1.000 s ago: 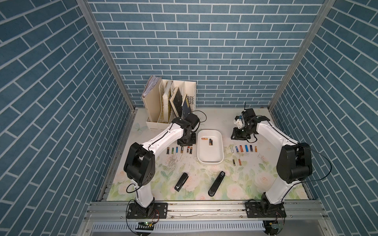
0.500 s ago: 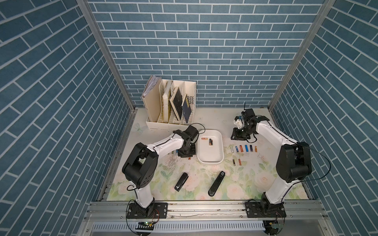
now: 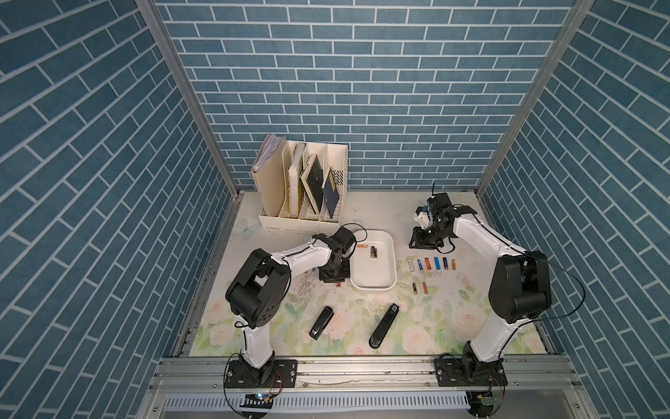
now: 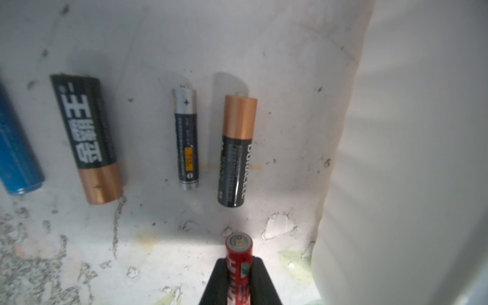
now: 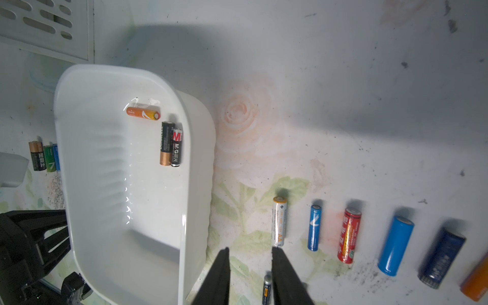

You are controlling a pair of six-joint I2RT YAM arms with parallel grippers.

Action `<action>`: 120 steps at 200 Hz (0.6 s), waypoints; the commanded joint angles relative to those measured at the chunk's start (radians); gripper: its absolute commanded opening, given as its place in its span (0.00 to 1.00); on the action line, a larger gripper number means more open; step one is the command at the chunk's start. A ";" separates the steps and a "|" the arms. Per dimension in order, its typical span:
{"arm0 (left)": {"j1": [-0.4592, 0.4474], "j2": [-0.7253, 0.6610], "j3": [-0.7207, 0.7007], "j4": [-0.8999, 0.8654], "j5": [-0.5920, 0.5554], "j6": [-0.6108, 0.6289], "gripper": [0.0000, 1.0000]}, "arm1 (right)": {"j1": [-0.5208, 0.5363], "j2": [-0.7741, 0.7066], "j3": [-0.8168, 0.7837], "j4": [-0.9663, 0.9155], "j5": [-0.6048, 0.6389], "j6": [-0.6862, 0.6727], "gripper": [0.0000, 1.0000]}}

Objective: Take the batteries out of the storage box
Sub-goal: Place the battery at the center of the board.

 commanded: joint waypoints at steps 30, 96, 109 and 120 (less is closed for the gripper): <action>-0.014 0.009 -0.027 -0.002 0.004 -0.018 0.17 | 0.003 0.016 0.026 -0.033 0.007 -0.024 0.30; -0.017 0.023 -0.043 -0.013 -0.010 -0.022 0.17 | 0.002 0.018 0.029 -0.037 0.008 -0.025 0.30; -0.018 0.022 -0.051 -0.006 -0.005 -0.022 0.17 | 0.002 0.018 0.029 -0.037 0.010 -0.025 0.30; -0.018 0.022 -0.051 -0.003 -0.003 -0.022 0.18 | 0.003 0.021 0.033 -0.039 0.010 -0.027 0.30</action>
